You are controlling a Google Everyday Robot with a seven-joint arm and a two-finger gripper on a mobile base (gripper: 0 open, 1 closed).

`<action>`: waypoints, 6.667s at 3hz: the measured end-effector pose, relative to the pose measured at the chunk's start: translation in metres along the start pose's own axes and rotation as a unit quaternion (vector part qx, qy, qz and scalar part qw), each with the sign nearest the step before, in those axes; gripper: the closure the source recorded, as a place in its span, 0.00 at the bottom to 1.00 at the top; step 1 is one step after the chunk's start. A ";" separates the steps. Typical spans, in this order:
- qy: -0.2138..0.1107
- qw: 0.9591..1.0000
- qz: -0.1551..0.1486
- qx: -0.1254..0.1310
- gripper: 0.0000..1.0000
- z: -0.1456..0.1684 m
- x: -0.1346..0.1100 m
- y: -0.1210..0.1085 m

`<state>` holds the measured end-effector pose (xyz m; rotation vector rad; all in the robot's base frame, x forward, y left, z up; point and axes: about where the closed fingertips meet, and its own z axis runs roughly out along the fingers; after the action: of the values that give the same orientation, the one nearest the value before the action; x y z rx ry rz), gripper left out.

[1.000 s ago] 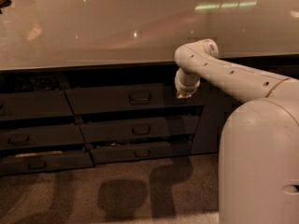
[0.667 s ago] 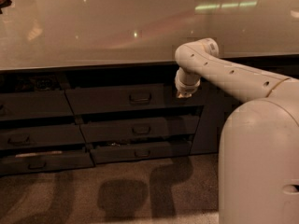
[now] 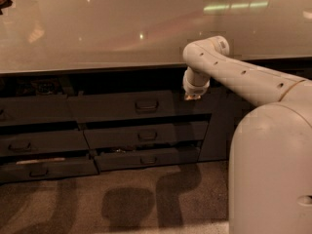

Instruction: Open top drawer

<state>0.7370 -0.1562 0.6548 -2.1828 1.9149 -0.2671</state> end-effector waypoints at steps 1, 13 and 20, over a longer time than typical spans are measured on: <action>0.000 1.000 0.000 0.000 1.00 -0.007 0.000 -0.002; -0.048 0.974 0.028 0.218 0.63 -0.107 0.050 0.030; -0.149 0.972 -0.068 0.171 1.00 -0.107 -0.002 -0.017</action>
Offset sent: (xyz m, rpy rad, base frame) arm -0.3266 -0.0493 -0.2596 -0.1286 -0.1274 0.2756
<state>0.7225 -0.1572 0.7619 -1.9941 1.4420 -0.2549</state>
